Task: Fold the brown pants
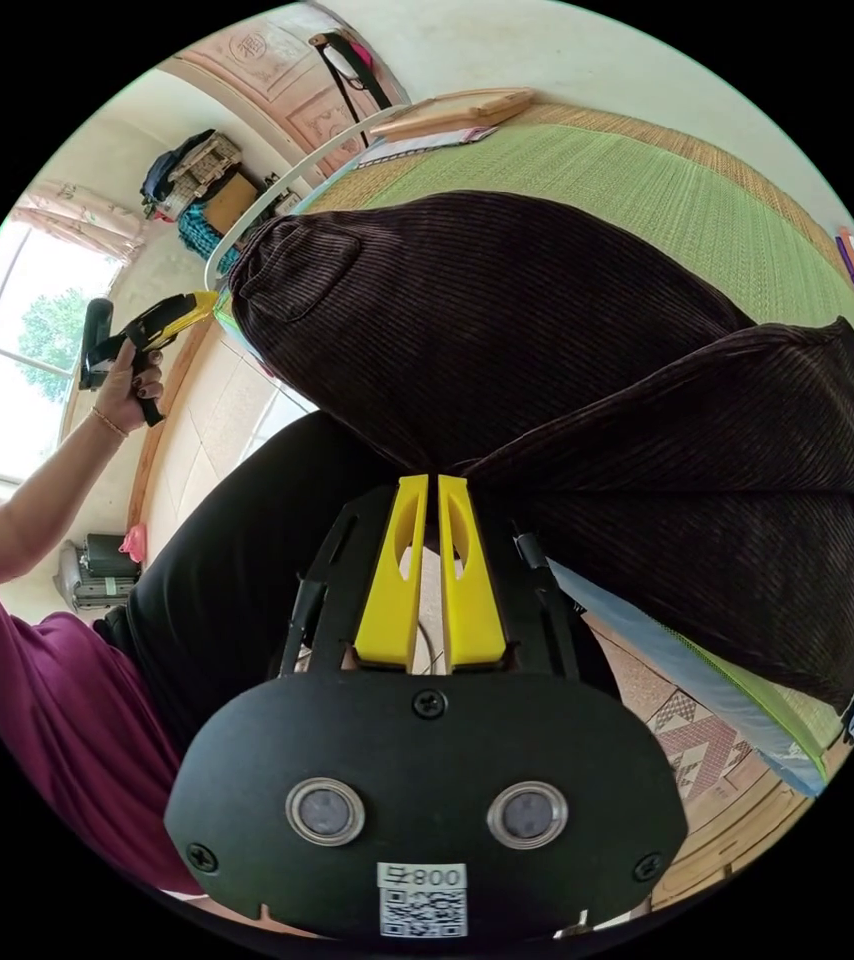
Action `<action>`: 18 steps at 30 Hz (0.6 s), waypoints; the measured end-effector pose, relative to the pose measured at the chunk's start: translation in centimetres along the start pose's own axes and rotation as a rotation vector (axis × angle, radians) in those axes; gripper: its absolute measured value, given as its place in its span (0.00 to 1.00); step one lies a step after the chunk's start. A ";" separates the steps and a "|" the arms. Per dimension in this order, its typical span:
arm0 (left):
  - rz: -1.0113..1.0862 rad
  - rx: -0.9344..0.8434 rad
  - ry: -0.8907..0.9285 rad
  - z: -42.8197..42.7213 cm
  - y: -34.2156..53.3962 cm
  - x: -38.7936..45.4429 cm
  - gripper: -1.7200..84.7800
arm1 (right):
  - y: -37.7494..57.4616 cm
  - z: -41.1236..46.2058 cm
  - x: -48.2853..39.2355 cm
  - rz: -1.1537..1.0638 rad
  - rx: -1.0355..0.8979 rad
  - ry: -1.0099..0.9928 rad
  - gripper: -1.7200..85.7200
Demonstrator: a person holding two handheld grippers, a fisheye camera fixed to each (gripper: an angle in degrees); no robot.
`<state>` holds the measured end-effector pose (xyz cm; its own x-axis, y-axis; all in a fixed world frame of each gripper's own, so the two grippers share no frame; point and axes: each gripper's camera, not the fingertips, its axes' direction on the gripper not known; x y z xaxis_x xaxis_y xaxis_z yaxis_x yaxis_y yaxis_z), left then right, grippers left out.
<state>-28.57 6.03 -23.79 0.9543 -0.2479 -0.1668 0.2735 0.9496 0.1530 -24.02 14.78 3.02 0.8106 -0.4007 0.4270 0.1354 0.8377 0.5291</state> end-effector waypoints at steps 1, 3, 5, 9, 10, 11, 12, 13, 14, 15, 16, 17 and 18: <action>-0.042 -0.016 -0.005 0.4 0.3 -0.8 0.09 | -0.1 0.4 0.1 -0.001 -0.001 -0.001 0.04; -0.082 -0.042 0.002 1.5 0.6 -1.5 0.10 | -0.2 1.0 0.2 -0.005 -0.005 -0.001 0.04; -0.112 -0.073 0.048 2.8 0.7 -1.8 0.09 | -0.5 1.8 0.3 -0.010 -0.012 0.006 0.04; -0.116 -0.090 0.080 4.1 1.4 -0.7 0.04 | -0.7 3.1 0.5 -0.012 -0.017 0.013 0.04; -0.110 -0.099 0.061 4.4 1.7 -0.2 0.04 | -0.7 3.6 0.6 -0.011 -0.016 0.014 0.04; -0.112 -0.107 0.041 4.6 1.9 -0.1 0.04 | -0.7 4.2 0.8 -0.007 -0.014 0.013 0.04; -0.120 -0.134 0.000 5.3 2.1 0.0 0.03 | -0.7 4.5 0.9 -0.005 -0.013 0.012 0.04; -0.136 -0.161 0.009 6.1 2.3 -0.2 0.03 | -0.7 5.0 1.1 -0.001 -0.012 0.009 0.04; -0.144 -0.167 0.016 6.3 2.3 -0.2 0.03 | -0.7 5.4 1.3 0.000 -0.010 0.006 0.04; -0.141 -0.161 0.020 6.6 2.3 0.1 0.03 | -0.7 5.6 1.4 -0.001 -0.009 0.004 0.04; -0.117 -0.155 0.011 6.7 2.4 0.9 0.03 | -0.7 5.9 1.6 0.000 -0.009 -0.001 0.04; -0.104 -0.153 0.002 6.8 2.4 1.4 0.03 | -0.6 6.1 1.7 0.002 -0.006 -0.009 0.04; -0.075 -0.143 -0.021 6.9 2.5 2.5 0.03 | -0.5 6.2 1.8 0.003 -0.001 -0.014 0.04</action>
<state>-24.66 6.48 -17.09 0.9345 -0.3220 -0.1518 0.3258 0.9454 0.0003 -26.12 11.34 8.06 0.8029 -0.4032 0.4391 0.1335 0.8395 0.5267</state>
